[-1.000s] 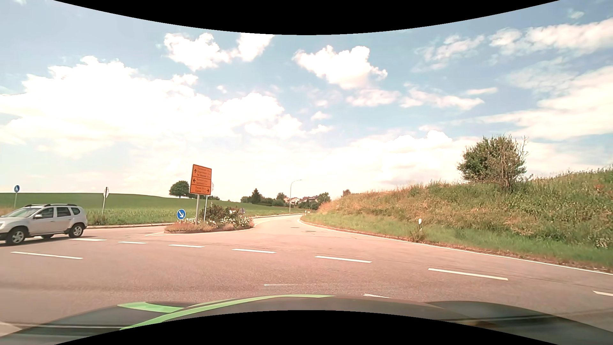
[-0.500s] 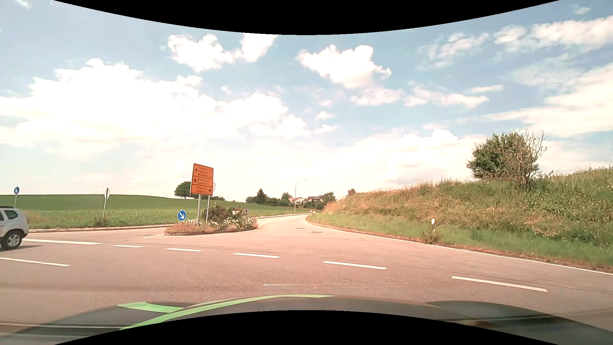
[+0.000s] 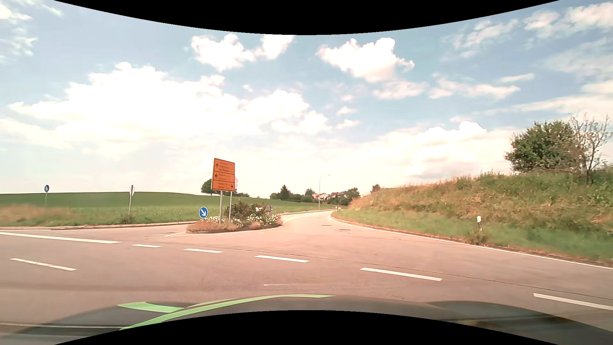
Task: Follow the waypoints while adhering to traffic rules and regulations
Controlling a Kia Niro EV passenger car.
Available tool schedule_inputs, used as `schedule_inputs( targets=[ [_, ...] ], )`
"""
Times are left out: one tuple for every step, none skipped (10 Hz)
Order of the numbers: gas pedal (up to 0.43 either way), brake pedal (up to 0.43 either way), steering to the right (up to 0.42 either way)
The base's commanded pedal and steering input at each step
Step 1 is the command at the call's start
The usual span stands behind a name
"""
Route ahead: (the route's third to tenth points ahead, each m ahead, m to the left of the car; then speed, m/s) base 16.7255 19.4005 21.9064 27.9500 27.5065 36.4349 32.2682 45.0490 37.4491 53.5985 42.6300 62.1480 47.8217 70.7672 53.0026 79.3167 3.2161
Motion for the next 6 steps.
schedule_inputs(
  targets=[
    [0.378,0.0,-0.386],
    [0.378,0.0,-0.396],
    [0.378,0.0,-0.407],
    [0.378,0.0,-0.417],
    [0.378,0.0,-0.418],
    [0.378,0.0,-0.419]
  ],
)
